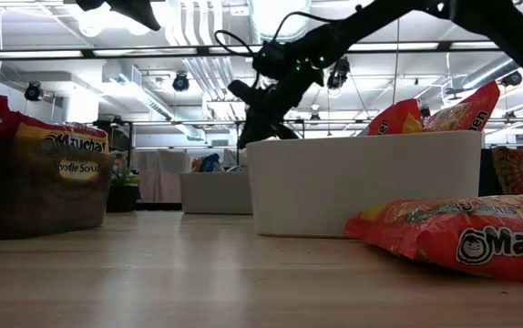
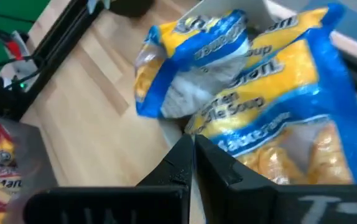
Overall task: Sort Maruchan noodles
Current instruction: Put the blue noodle pack into the gray bin
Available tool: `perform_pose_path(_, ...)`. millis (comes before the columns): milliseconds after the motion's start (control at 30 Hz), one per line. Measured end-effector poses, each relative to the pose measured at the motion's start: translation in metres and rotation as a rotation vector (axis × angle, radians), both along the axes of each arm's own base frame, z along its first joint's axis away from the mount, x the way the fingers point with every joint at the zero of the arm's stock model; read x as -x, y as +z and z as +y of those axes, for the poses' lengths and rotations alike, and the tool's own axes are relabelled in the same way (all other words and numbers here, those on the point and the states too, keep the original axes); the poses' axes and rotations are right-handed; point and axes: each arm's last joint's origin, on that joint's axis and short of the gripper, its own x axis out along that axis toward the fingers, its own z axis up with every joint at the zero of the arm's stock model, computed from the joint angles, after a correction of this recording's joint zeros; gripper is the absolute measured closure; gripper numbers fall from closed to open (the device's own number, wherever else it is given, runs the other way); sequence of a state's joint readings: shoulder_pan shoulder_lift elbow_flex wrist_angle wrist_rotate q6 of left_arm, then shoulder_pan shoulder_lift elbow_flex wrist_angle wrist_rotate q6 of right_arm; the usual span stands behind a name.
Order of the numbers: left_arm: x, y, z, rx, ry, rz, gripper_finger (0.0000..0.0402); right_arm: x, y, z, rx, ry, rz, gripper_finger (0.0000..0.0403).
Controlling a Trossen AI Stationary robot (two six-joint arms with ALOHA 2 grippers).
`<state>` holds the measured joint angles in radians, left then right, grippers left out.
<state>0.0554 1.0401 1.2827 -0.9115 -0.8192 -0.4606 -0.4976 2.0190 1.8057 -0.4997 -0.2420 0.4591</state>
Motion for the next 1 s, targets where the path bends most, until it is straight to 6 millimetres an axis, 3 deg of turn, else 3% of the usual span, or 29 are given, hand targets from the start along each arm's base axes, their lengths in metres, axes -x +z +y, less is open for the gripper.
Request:
perform_pose_path(167,0.0,0.0,0.0,0.0,0.0,-0.001,0.0402,0.003,0.002,-0.003,-0.01,-0.002,0.036,0.0394)
perform_pose_path(300,0.0,0.0,0.0,0.0,0.0,-0.001,0.0402,0.012,-0.011,0.005,-0.062,0.011,0.179,0.0394)
perform_pose_path(500,0.0,0.0,0.0,0.0,0.0,0.001,0.0402,0.009,-0.03,0.005,0.025,0.017,0.269,0.0394)
perform_pose_path(633,0.0,0.0,0.0,-0.001,-0.001,0.002,0.0402,0.01,-0.023,0.002,0.035,0.01,0.254,0.0394)
perform_pose_path(833,0.0,0.0,0.0,0.004,-0.003,-0.002,0.0402,0.011,0.006,-0.011,0.121,-0.032,0.192,0.0394)
perform_pose_path(1000,-0.001,0.0,-0.001,0.018,-0.019,-0.006,0.0402,0.017,-0.005,-0.027,0.129,-0.058,0.23,0.0394)
